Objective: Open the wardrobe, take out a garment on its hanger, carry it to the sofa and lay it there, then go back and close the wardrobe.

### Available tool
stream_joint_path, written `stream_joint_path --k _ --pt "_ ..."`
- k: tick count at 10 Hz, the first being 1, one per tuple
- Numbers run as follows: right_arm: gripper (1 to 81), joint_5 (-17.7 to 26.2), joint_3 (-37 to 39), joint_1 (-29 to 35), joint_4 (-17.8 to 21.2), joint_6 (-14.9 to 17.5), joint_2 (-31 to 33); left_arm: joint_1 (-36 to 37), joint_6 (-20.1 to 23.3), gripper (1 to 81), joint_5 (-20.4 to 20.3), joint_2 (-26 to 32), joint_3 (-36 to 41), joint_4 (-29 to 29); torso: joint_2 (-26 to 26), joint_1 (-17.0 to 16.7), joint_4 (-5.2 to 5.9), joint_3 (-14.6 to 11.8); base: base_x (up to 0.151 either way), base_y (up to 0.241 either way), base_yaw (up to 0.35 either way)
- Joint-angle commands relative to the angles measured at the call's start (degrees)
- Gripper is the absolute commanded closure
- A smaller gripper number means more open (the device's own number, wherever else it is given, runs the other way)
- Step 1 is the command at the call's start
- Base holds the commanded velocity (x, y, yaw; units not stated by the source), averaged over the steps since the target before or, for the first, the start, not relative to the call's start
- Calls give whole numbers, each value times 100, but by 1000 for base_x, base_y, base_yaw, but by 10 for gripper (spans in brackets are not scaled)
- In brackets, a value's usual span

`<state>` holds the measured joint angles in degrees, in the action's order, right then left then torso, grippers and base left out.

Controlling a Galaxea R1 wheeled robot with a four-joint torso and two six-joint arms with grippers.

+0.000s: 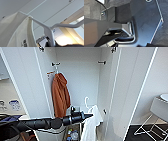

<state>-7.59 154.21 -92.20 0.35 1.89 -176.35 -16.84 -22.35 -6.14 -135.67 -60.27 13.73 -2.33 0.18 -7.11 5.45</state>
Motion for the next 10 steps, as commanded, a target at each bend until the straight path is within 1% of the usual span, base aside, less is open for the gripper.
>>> stream_joint_path --k 1,5,10 --pt "10 302 -76 188 -26 40 -78 914 64 811 -352 153 270 -239 0 0 0 0 0 0 0" --pt "10 302 -76 206 -27 40 -87 897 28 811 -431 470 323 -239 0 0 0 0 0 0 0" --pt "10 302 -76 206 -27 40 -87 896 28 811 -484 496 314 -230 0 0 0 0 0 0 0"
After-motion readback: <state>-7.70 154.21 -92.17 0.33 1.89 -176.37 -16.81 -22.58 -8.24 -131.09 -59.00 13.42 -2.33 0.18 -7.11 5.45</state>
